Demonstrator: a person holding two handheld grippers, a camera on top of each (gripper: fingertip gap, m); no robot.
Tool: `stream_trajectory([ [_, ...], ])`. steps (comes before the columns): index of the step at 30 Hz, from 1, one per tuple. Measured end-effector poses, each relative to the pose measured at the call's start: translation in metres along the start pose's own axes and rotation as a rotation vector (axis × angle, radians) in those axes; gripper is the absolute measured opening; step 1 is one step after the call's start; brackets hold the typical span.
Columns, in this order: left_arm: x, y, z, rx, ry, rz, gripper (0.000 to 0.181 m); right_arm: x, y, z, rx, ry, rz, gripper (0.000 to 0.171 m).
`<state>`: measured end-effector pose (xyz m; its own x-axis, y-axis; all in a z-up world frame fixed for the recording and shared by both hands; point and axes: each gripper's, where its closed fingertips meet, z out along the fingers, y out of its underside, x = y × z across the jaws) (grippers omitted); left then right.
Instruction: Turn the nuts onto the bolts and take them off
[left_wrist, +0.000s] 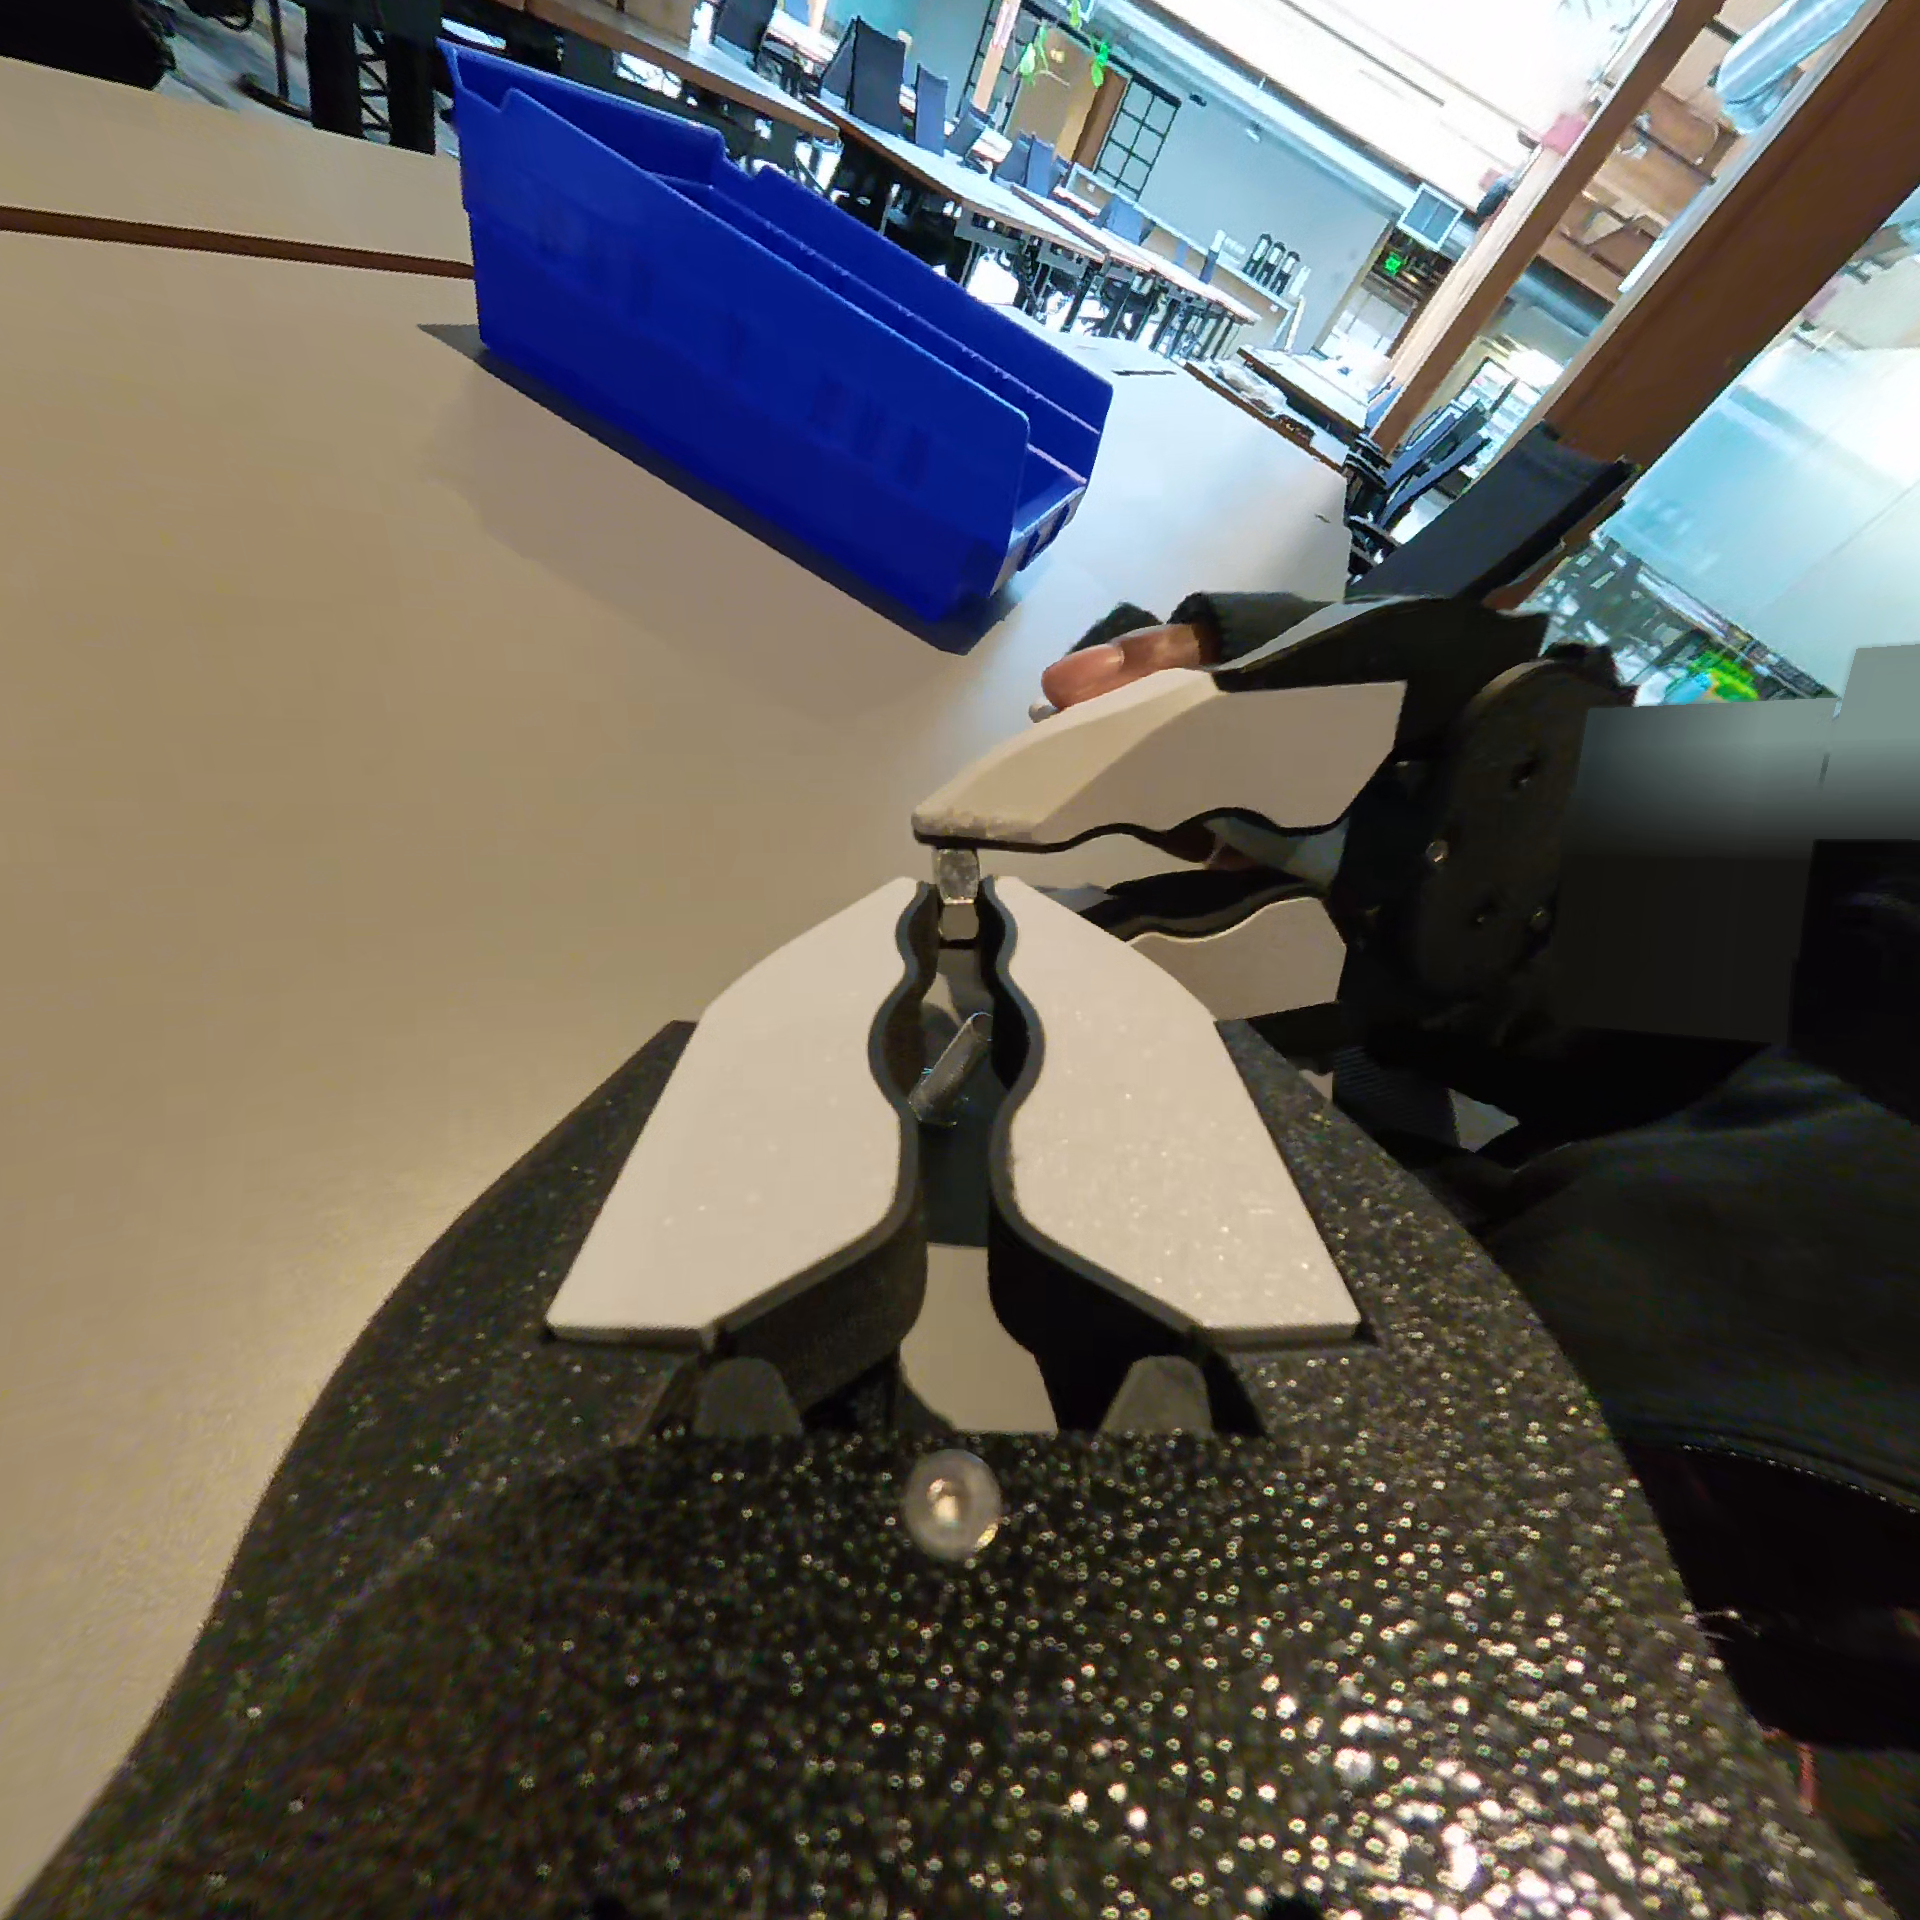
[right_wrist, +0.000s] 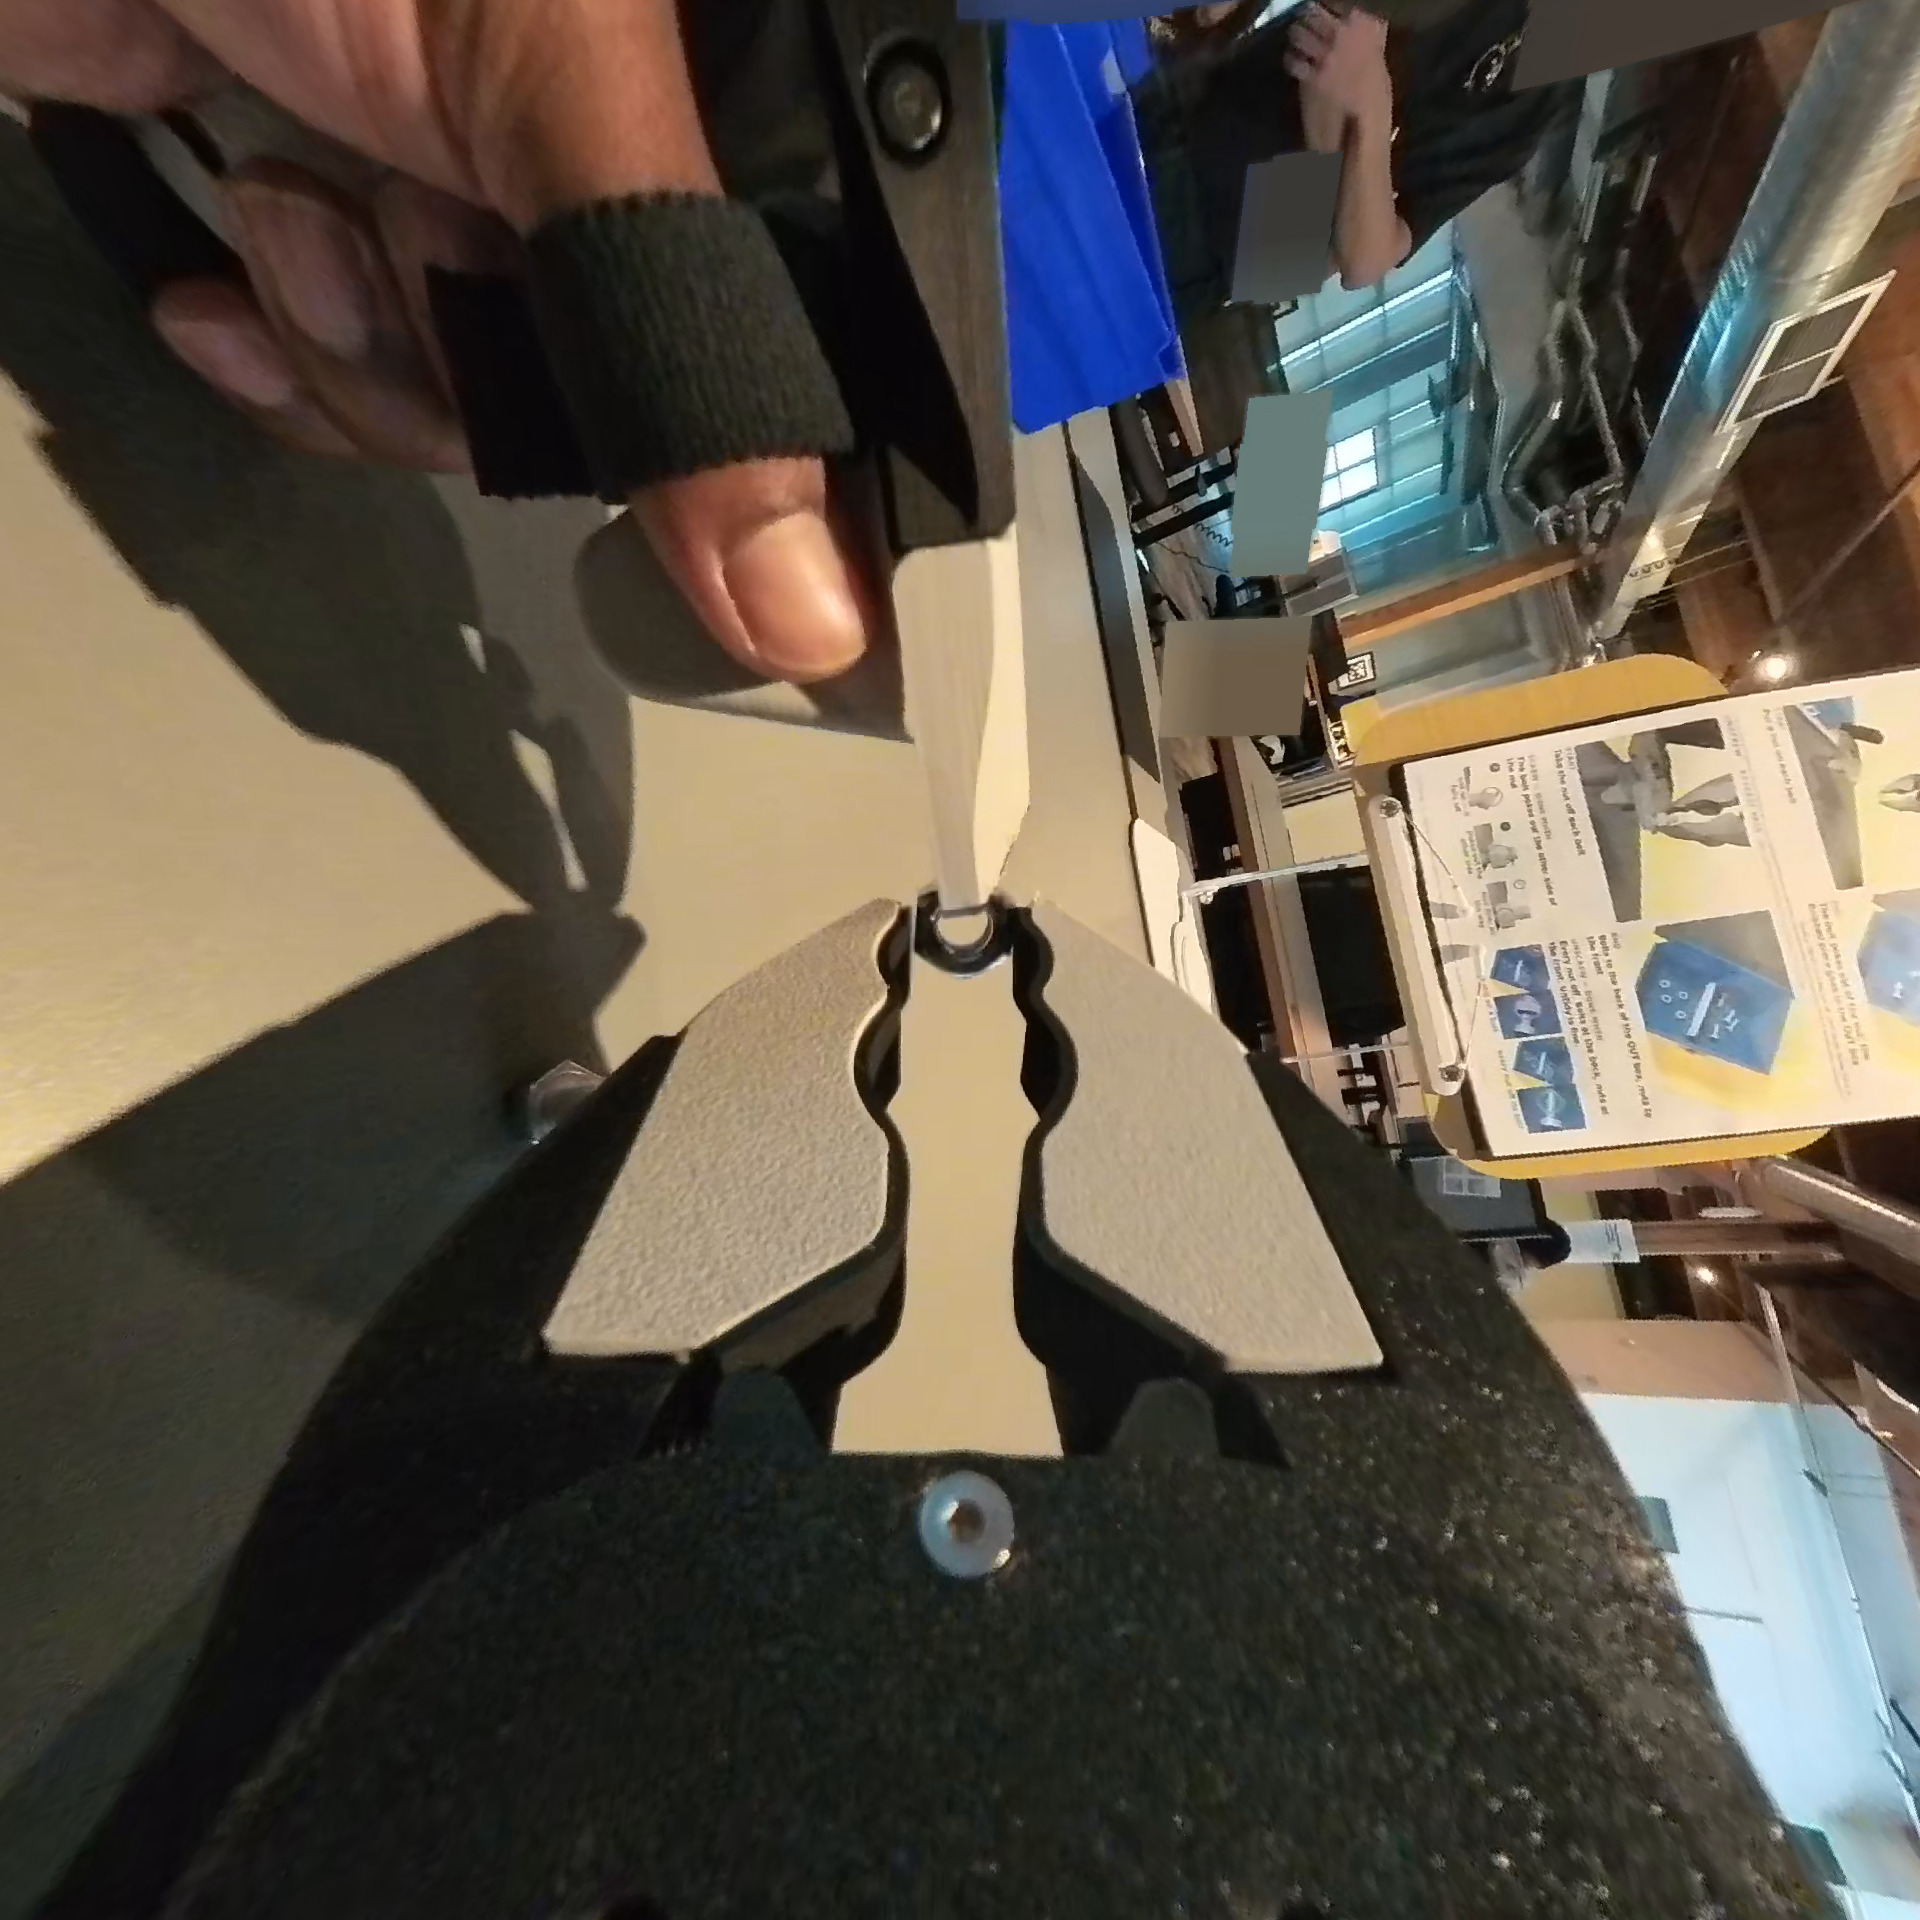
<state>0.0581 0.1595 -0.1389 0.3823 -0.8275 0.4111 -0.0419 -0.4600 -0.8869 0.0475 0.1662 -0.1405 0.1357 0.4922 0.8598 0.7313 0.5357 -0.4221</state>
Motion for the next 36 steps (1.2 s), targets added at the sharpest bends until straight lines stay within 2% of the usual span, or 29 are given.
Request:
stream_trajectory([
  [36,0.0014,0.0026,0.0034,-0.033,0.012,0.042,0.008,-0.0023,0.0031,0.0008,-0.01,-0.014,0.012,0.017],
])
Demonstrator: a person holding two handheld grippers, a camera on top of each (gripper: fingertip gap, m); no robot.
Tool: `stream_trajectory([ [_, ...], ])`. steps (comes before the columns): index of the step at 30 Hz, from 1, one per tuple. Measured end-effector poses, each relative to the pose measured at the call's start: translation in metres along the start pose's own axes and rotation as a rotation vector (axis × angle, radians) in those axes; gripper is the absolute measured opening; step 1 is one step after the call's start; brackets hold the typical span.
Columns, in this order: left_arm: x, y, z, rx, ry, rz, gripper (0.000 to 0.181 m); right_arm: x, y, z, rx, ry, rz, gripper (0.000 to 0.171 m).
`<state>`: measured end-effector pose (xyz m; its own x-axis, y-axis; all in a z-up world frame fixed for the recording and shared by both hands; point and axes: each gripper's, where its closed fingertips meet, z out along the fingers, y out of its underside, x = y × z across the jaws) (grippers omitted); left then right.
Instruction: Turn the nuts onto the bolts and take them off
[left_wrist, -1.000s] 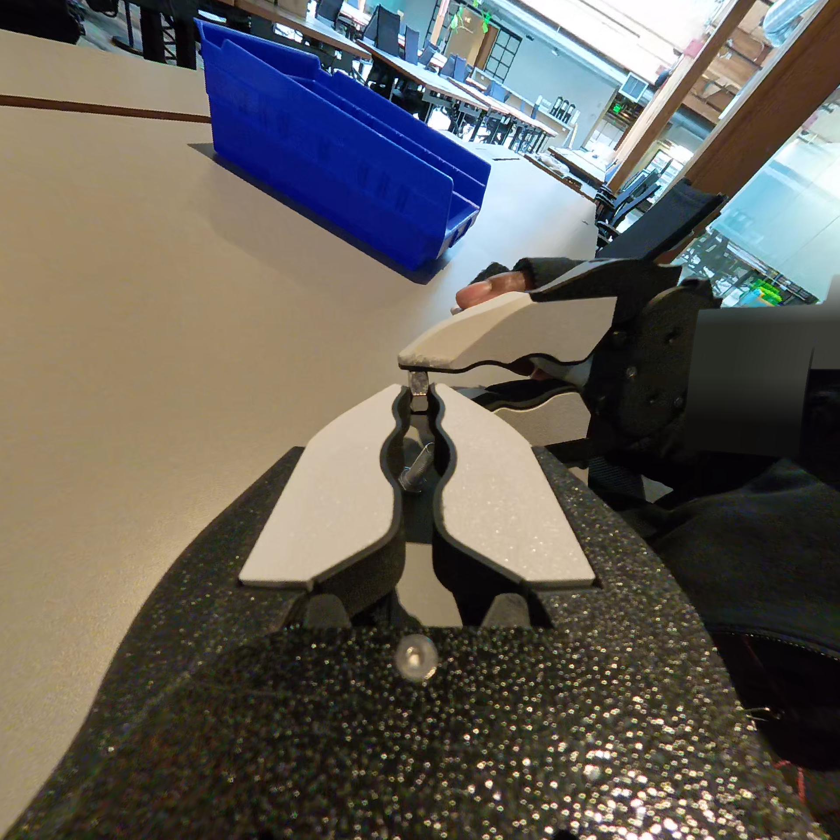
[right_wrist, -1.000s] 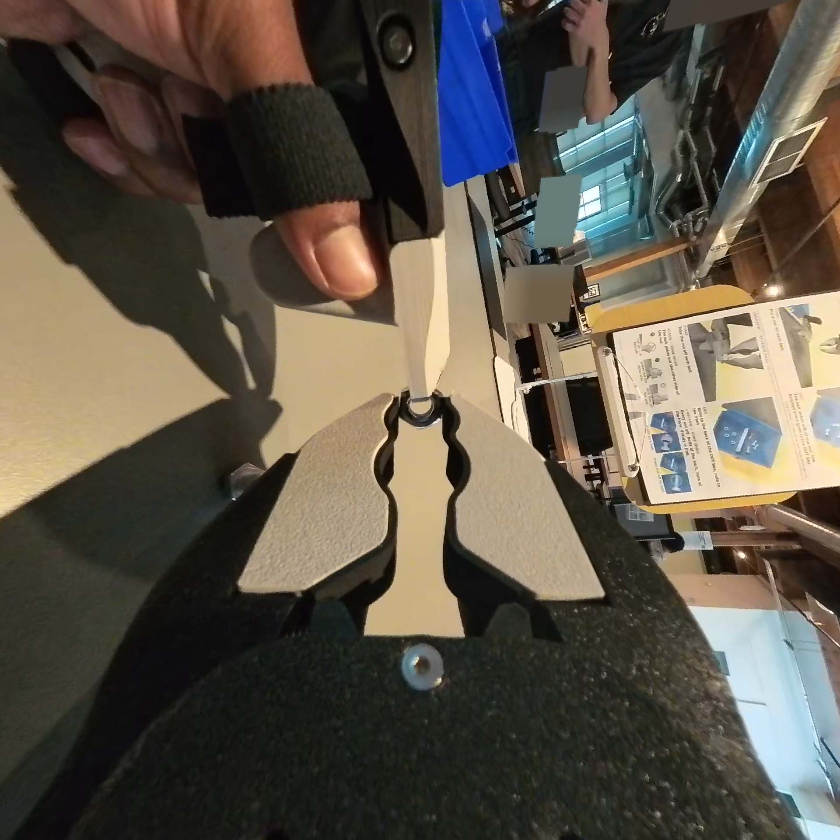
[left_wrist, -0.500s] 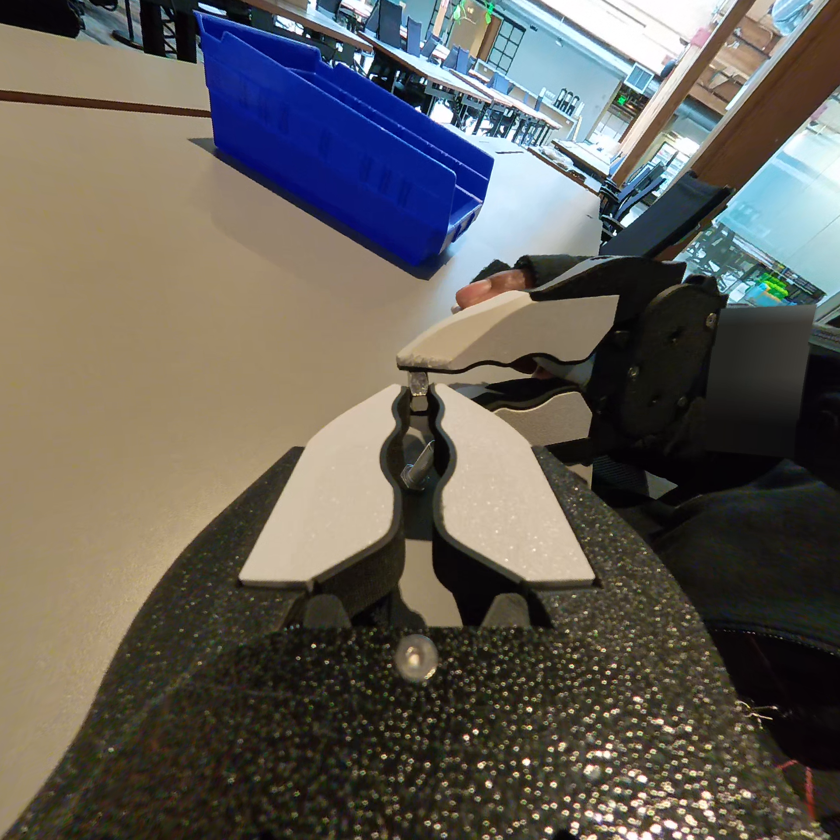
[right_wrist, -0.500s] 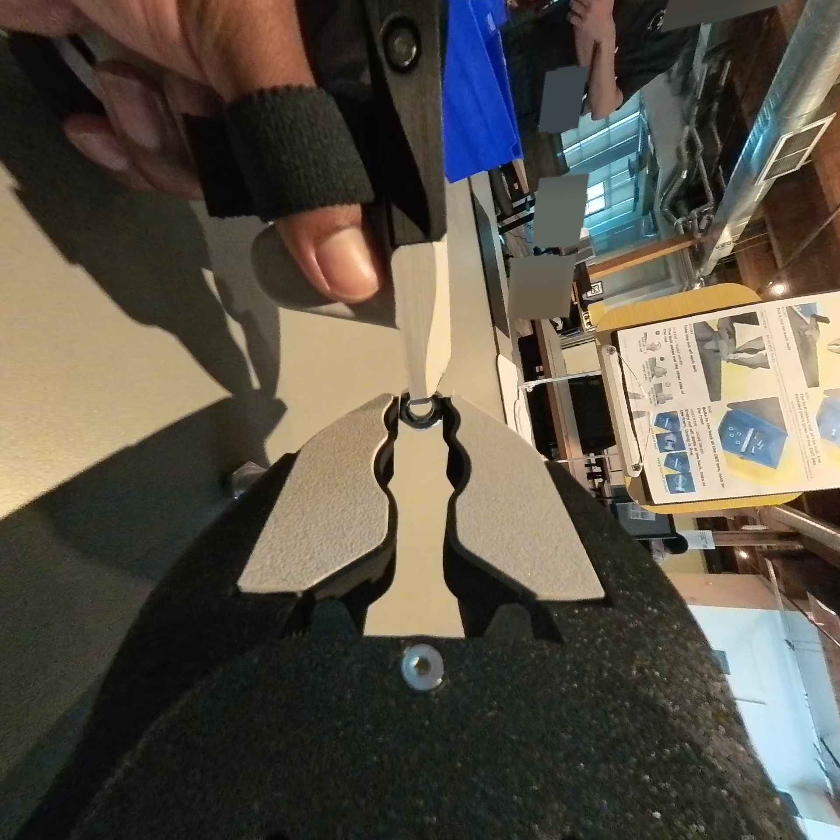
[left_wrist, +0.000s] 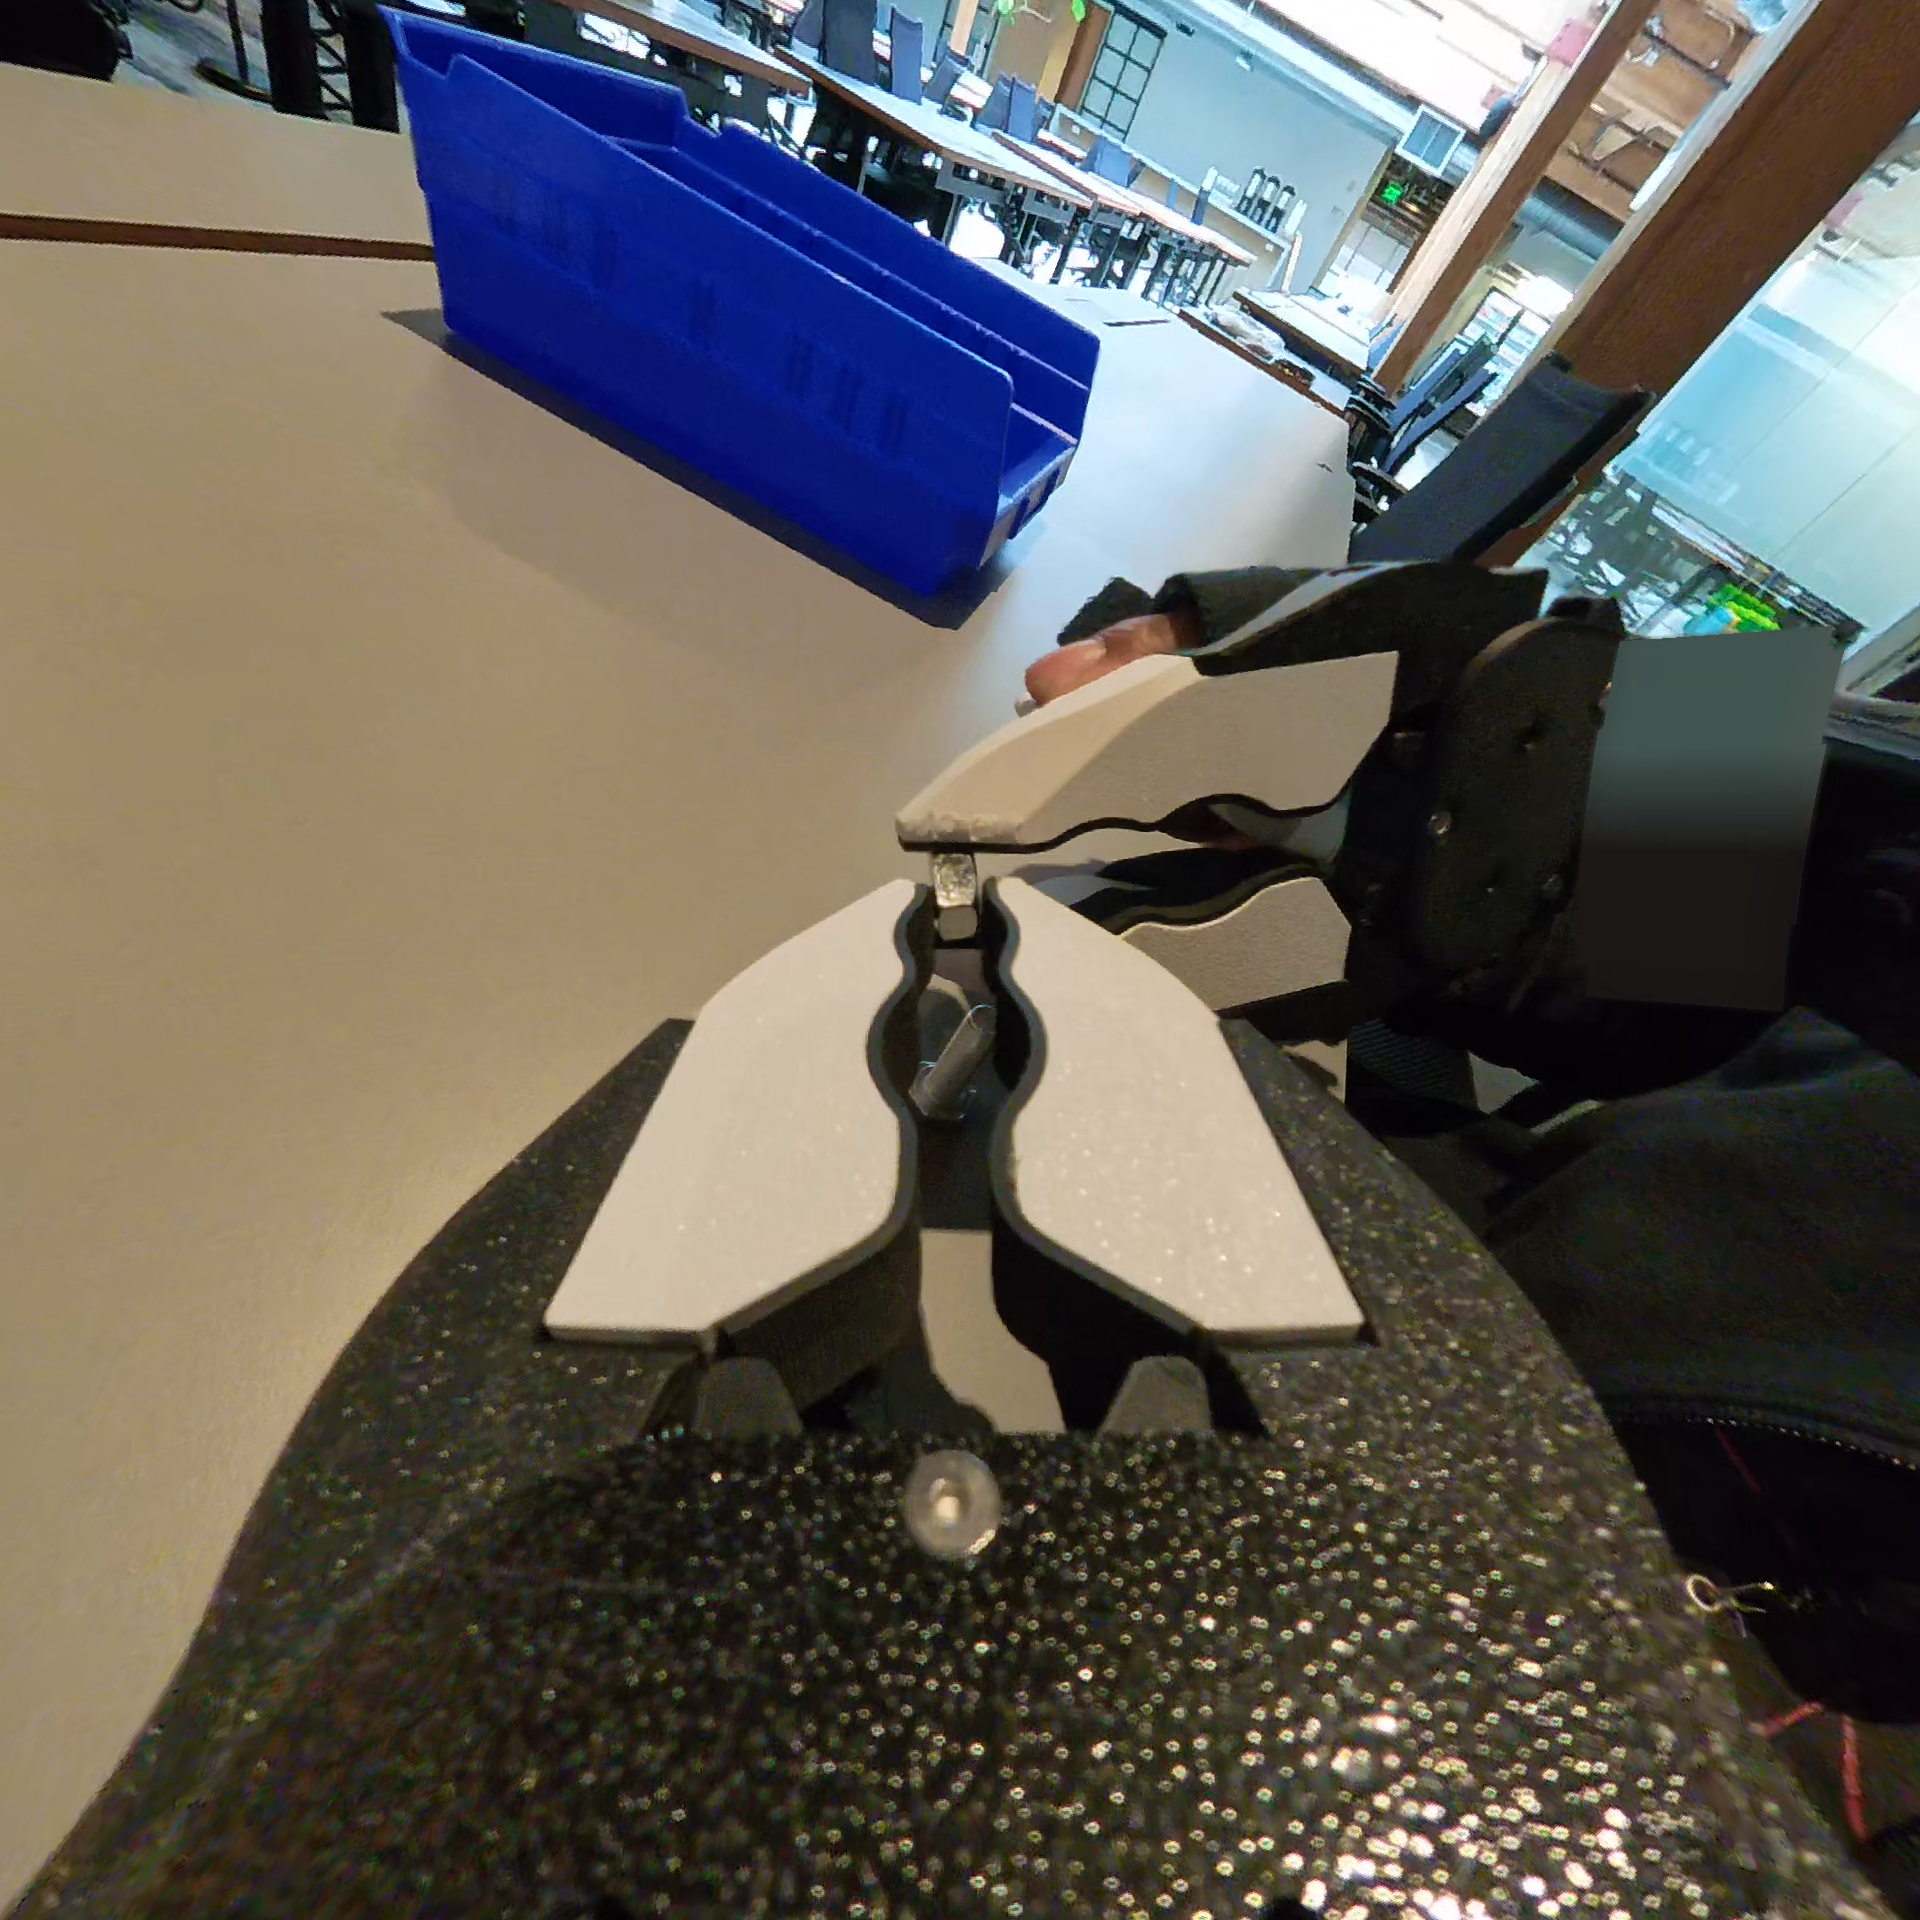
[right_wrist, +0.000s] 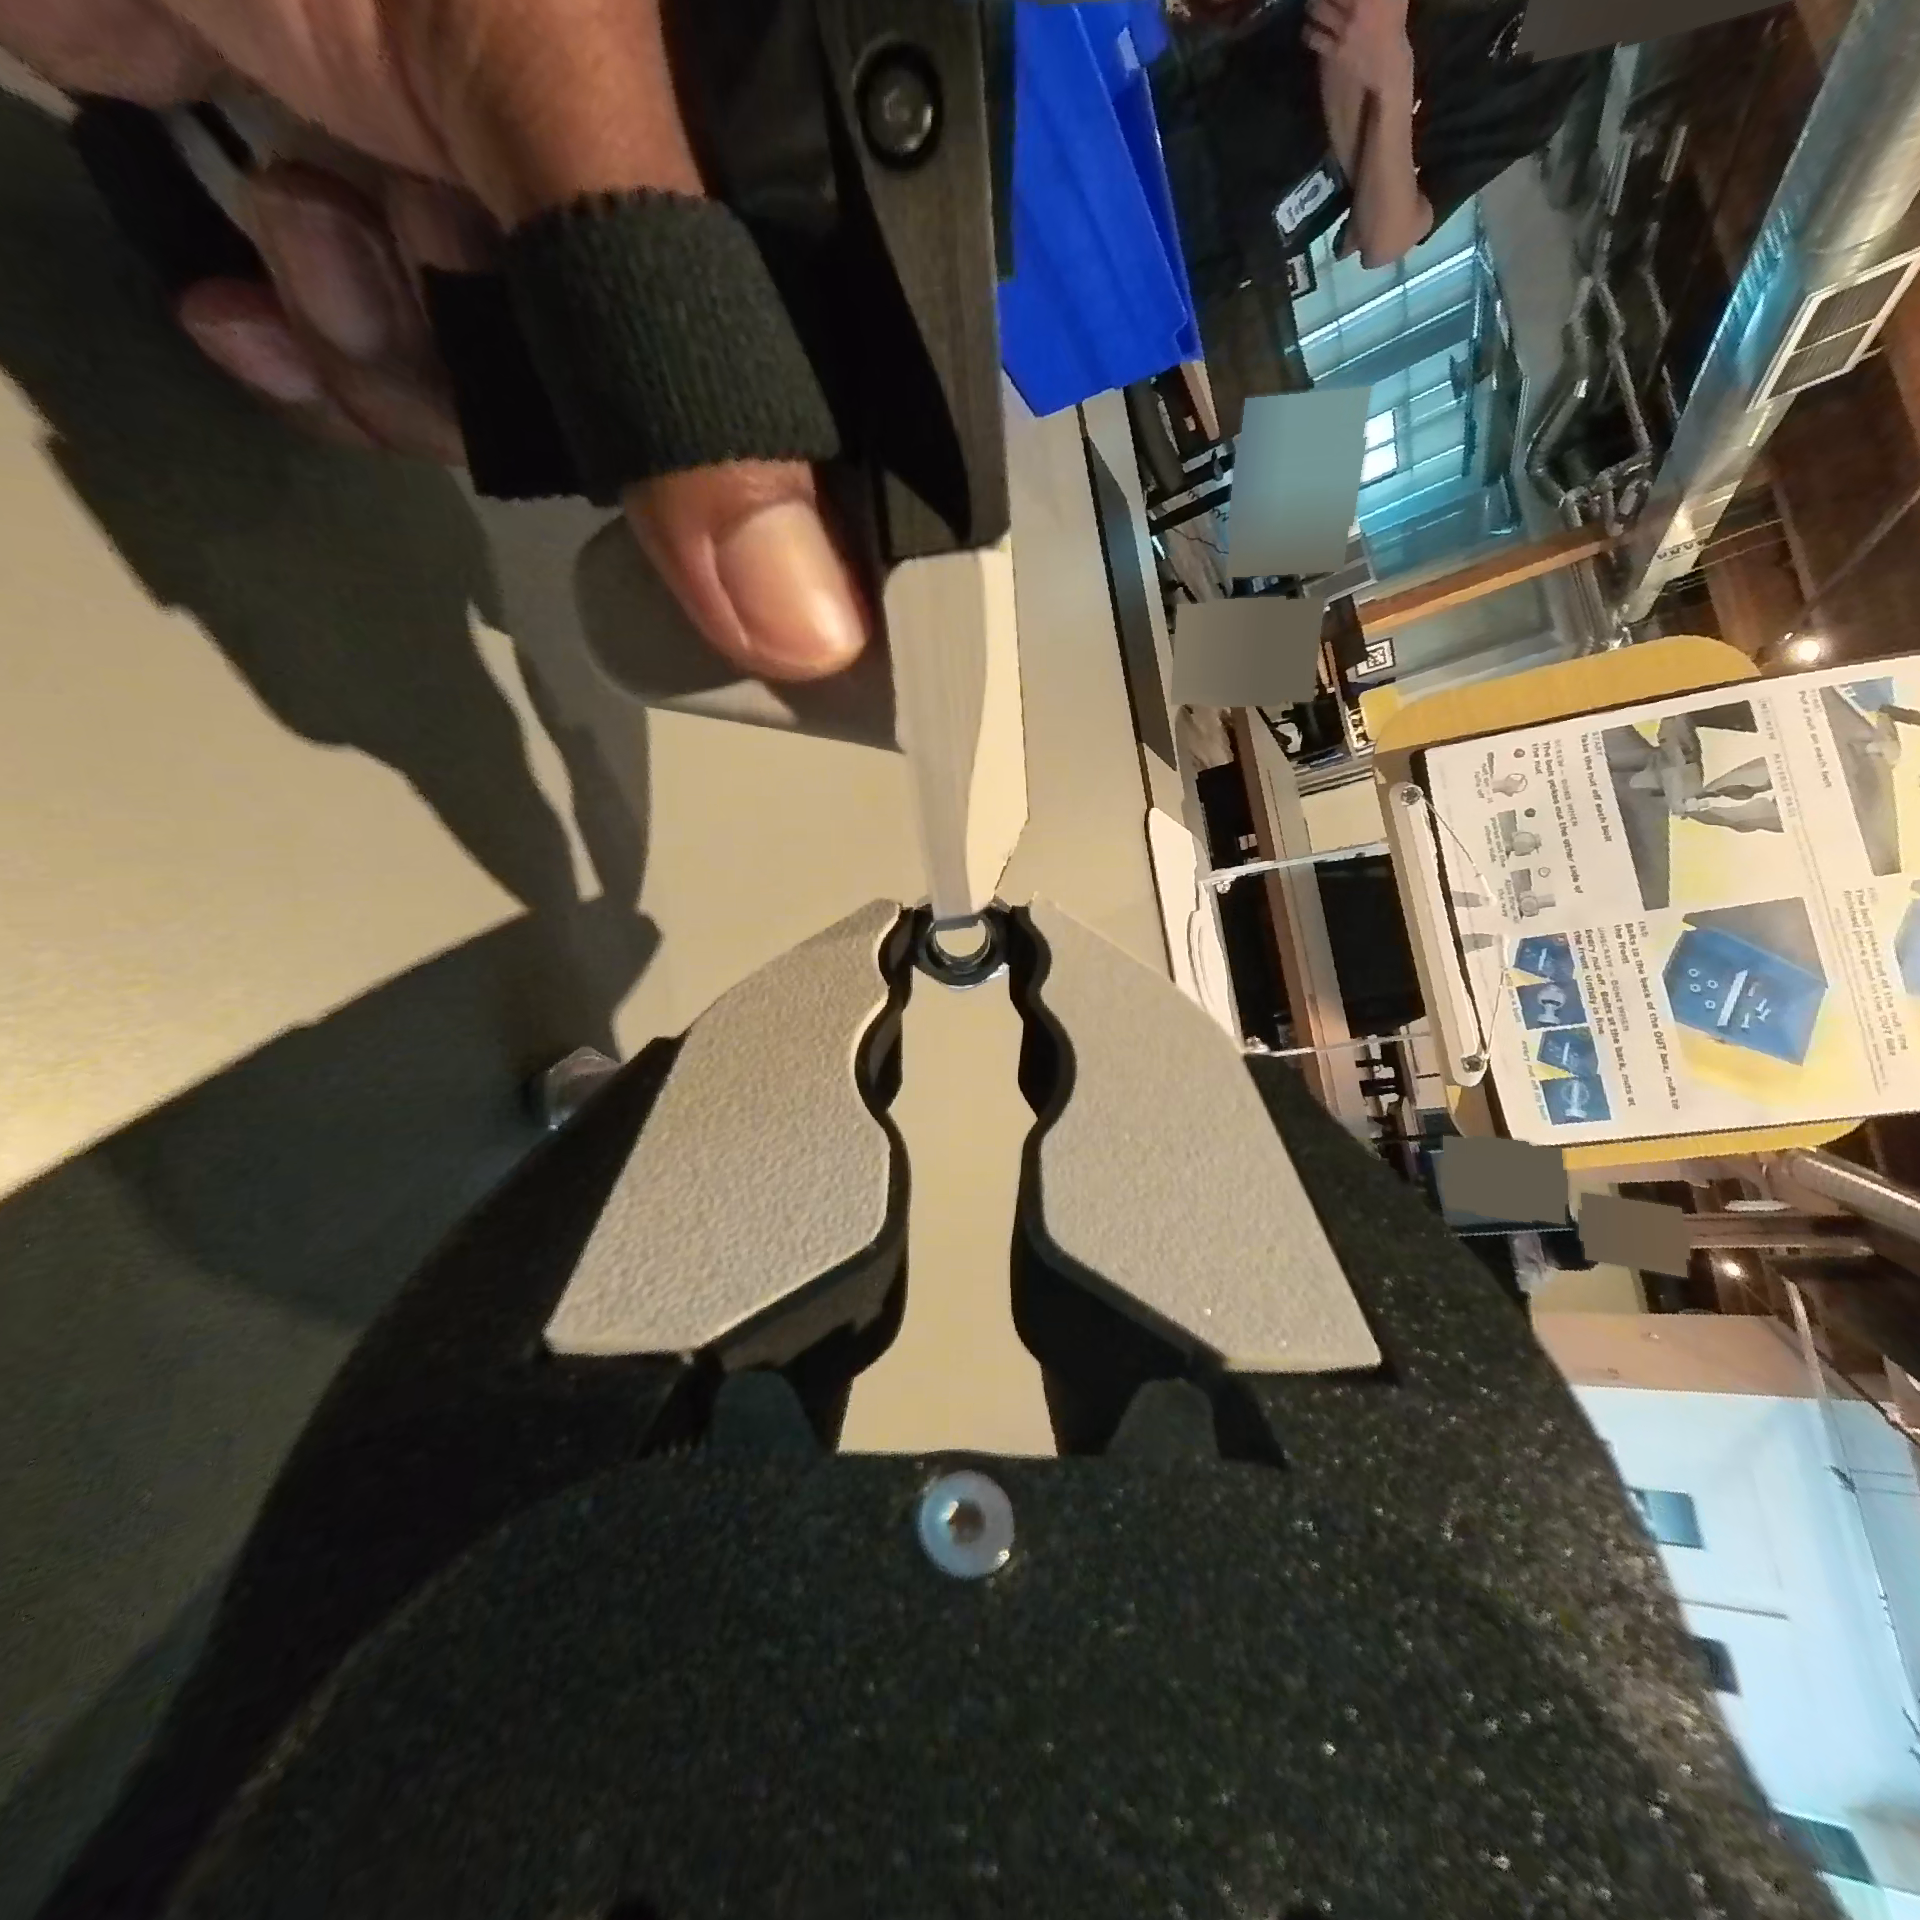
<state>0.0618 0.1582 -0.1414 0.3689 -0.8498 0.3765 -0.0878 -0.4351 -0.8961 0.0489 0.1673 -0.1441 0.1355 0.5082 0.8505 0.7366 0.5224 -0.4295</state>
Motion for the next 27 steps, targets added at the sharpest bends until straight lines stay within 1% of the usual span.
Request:
stream_trajectory([
  [2,0.003,0.0,0.001,-0.013,0.029,0.004,0.016,0.0,0.001,-0.001,0.005,-0.004,0.012,0.017],
  [5,0.0,-0.003,0.0,-0.002,0.014,0.029,0.032,0.002,0.001,-0.002,0.022,-0.016,0.048,0.017],
  [8,-0.011,-0.011,-0.008,0.017,-0.042,0.104,0.048,0.008,0.007,-0.006,0.045,-0.041,0.14,0.017],
  [10,-0.022,-0.011,-0.015,-0.025,-0.091,0.181,0.058,0.012,0.013,-0.013,0.085,-0.076,0.236,0.017],
  [12,-0.019,0.01,-0.013,-0.172,-0.033,0.232,0.053,0.016,0.019,-0.02,0.134,-0.118,0.337,0.017],
  [14,-0.01,0.039,-0.006,-0.331,0.051,0.257,0.041,0.019,0.022,-0.026,0.176,-0.146,0.409,0.017],
  [17,-0.006,0.062,0.008,-0.452,0.047,0.34,0.037,0.02,0.025,-0.028,0.197,-0.158,0.454,0.018],
  [19,-0.004,0.067,0.015,-0.487,0.033,0.394,0.035,0.02,0.025,-0.028,0.201,-0.161,0.464,0.018],
  [24,-0.008,0.079,0.024,-0.588,-0.003,0.43,0.032,0.018,0.024,-0.029,0.206,-0.167,0.467,0.018],
  [27,-0.009,0.08,0.026,-0.595,-0.004,0.424,0.031,0.017,0.023,-0.029,0.21,-0.171,0.469,0.018],
])
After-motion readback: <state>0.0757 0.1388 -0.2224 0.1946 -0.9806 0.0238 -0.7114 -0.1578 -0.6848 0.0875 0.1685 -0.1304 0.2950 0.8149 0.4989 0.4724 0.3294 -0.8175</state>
